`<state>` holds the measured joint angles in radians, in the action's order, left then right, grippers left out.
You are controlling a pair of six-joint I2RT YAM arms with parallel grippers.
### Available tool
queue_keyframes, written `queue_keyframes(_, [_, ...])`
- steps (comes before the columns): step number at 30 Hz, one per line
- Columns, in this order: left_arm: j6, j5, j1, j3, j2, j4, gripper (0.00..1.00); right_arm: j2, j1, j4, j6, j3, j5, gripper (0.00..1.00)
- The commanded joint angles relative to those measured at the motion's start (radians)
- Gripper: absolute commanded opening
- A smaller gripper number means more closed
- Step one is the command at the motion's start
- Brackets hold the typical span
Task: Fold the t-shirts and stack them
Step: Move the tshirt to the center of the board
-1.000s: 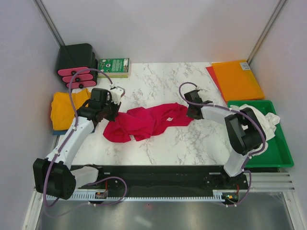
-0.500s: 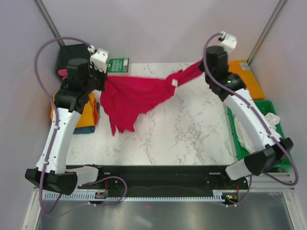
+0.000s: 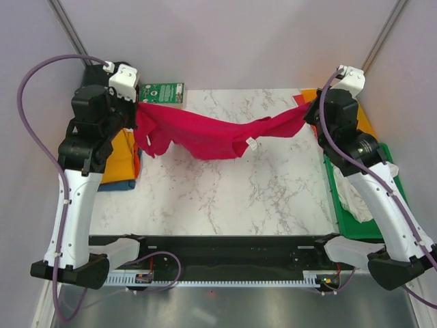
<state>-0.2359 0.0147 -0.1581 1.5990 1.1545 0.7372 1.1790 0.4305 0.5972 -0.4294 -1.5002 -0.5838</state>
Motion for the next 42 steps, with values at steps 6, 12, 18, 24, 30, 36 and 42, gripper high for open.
queue_keyframes(6, [0.047,0.027,0.032,0.203,-0.112,-0.003,0.02,-0.150,-0.001,-0.011,0.109,-0.104,-0.039,0.00])
queue_keyframes(12, [0.046,0.096,0.032,0.230,-0.151,0.051,0.02,-0.220,-0.001,0.007,0.103,-0.098,0.033,0.00])
queue_keyframes(18, [0.050,0.160,0.038,0.143,-0.167,0.071,0.02,-0.207,-0.001,0.044,0.109,-0.063,-0.039,0.00])
queue_keyframes(24, [0.023,0.235,0.037,-0.135,-0.034,0.031,0.02,-0.073,-0.024,-0.002,0.034,0.075,-0.004,0.00])
queue_keyframes(30, [-0.060,0.154,0.037,-0.249,0.118,-0.131,0.02,0.079,-0.065,-0.114,0.003,0.150,0.003,0.00])
queue_keyframes(36, [-0.068,0.120,0.037,-0.133,0.318,-0.225,0.02,0.240,-0.096,-0.166,0.014,0.074,-0.086,0.00])
queue_keyframes(42, [-0.033,0.116,0.037,0.007,0.490,-0.234,0.02,0.335,-0.131,-0.203,0.000,0.012,-0.119,0.00])
